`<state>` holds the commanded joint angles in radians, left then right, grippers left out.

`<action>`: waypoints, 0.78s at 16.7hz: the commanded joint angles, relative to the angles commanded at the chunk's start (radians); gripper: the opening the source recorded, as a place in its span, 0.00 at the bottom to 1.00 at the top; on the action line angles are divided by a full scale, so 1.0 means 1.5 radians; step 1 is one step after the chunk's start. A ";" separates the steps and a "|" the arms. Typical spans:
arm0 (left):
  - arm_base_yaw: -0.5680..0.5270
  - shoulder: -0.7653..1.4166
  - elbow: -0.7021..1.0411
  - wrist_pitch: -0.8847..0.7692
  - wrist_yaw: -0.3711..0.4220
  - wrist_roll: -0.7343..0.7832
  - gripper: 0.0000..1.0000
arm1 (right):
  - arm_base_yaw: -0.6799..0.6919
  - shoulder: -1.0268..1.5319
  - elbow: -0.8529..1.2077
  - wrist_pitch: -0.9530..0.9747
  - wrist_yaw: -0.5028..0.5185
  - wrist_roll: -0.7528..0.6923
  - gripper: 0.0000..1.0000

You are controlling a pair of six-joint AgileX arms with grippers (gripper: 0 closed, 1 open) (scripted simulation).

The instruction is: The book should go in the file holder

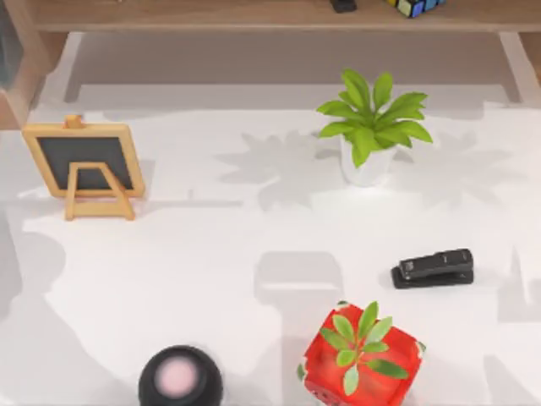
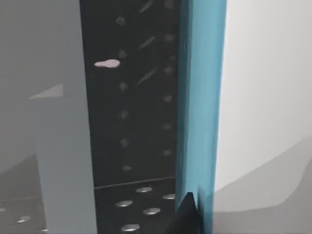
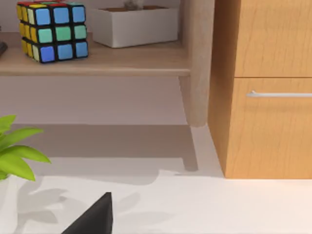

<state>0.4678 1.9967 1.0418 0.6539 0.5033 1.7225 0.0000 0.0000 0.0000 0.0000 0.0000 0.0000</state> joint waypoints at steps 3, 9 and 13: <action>0.000 0.000 0.000 0.000 0.000 0.000 0.60 | 0.000 0.000 0.000 0.000 0.000 0.000 1.00; 0.000 0.000 0.000 0.000 0.000 0.000 1.00 | 0.000 0.000 0.000 0.000 0.000 0.000 1.00; 0.000 0.000 0.000 0.000 0.000 0.000 1.00 | 0.000 0.000 0.000 0.000 0.000 0.000 1.00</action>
<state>0.4678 1.9967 1.0418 0.6539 0.5033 1.7225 0.0000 0.0000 0.0000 0.0000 0.0000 0.0000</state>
